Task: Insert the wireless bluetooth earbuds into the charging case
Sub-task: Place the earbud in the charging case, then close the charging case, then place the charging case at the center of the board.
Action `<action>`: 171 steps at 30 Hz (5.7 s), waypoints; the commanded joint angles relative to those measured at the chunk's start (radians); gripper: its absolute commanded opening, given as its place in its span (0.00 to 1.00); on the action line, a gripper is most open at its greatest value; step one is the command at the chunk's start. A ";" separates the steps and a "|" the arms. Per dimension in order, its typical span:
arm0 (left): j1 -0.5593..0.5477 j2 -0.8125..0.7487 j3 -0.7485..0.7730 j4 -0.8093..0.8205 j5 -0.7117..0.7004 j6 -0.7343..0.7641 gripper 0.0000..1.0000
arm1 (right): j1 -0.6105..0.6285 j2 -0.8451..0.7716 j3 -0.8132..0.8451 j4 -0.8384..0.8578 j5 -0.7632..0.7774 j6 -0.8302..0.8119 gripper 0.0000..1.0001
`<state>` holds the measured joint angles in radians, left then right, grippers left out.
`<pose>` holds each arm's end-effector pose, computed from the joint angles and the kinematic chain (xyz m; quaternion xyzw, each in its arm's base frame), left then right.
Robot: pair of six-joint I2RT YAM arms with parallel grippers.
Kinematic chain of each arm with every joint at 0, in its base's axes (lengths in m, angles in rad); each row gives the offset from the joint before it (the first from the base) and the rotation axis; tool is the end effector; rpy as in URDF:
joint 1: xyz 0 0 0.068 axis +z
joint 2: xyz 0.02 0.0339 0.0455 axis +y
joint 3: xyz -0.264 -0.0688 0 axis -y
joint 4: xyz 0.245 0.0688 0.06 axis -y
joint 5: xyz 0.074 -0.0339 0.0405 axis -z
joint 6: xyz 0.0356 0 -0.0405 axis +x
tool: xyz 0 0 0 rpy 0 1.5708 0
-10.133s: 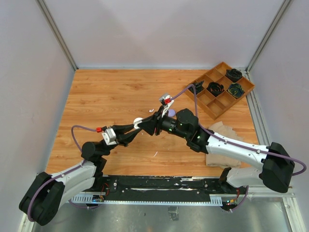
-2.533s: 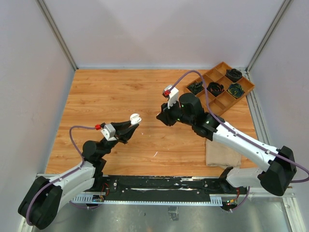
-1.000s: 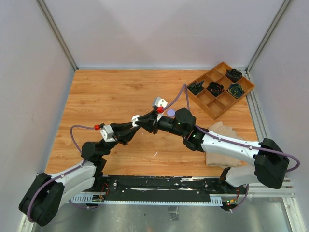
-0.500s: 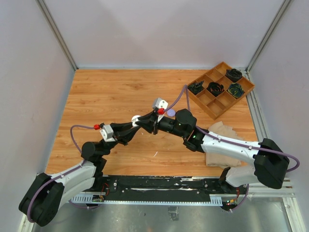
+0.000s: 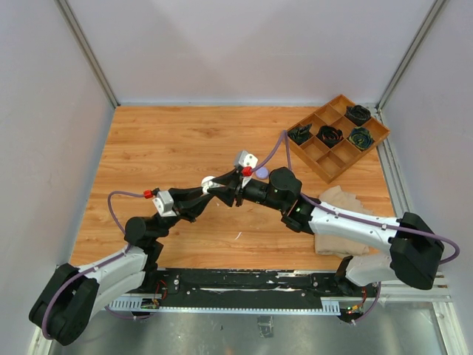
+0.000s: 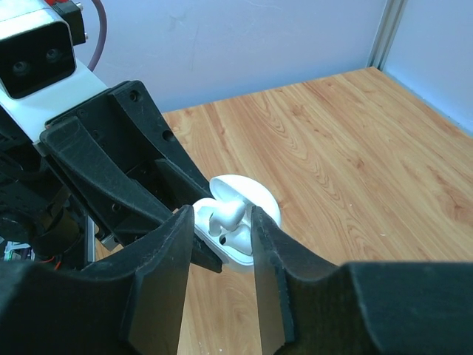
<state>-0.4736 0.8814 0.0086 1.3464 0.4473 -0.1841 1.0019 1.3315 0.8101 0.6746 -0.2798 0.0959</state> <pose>0.1264 -0.0821 0.2165 0.2606 0.4759 -0.3782 0.7501 0.1569 0.2637 0.3165 -0.3773 0.5332 0.4696 0.5939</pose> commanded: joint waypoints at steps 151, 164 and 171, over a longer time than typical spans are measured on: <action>-0.061 1.053 0.909 -0.944 -0.293 -0.534 0.67 | -0.122 -0.545 -0.474 -0.368 0.891 -0.129 0.99; -0.102 0.913 0.919 -1.181 -0.474 -0.412 0.84 | -0.123 -0.583 -0.384 -0.571 0.932 -0.050 0.99; -0.057 0.684 0.807 -1.249 -0.521 -0.407 0.98 | -0.122 -0.539 -0.255 -0.860 0.923 0.089 0.98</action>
<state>-0.5613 1.6966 0.8665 0.1669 -0.0181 -0.6106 0.8879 0.7704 0.4812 0.0139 0.6228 0.0708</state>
